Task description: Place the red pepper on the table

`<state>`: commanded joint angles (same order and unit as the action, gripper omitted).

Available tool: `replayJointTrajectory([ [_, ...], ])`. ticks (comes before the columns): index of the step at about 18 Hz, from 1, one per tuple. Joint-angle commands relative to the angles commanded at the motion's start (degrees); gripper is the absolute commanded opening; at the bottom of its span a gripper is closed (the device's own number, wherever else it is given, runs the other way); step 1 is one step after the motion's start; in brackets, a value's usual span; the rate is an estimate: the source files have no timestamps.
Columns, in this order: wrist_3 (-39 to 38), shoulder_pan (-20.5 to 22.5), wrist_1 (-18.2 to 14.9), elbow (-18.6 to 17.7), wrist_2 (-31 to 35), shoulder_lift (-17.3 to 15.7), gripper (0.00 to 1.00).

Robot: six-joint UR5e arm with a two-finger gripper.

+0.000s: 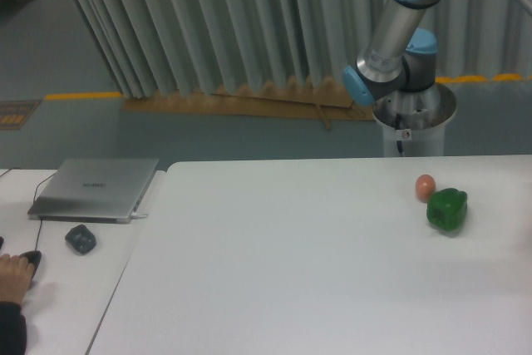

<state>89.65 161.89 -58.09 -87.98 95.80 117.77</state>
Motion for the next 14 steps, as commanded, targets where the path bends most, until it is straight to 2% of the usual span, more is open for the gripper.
replayJointTrajectory([
  [1,0.1,0.0,-0.1,0.0,0.1,-0.1,0.5],
  [3,0.4,-0.1,-0.2,0.0,2.4,-0.2,0.48],
  [6,-0.3,-1.0,-0.2,0.3,4.7,-0.1,0.48],
  [14,-4.9,-2.5,-1.7,1.6,4.1,-1.8,0.49],
])
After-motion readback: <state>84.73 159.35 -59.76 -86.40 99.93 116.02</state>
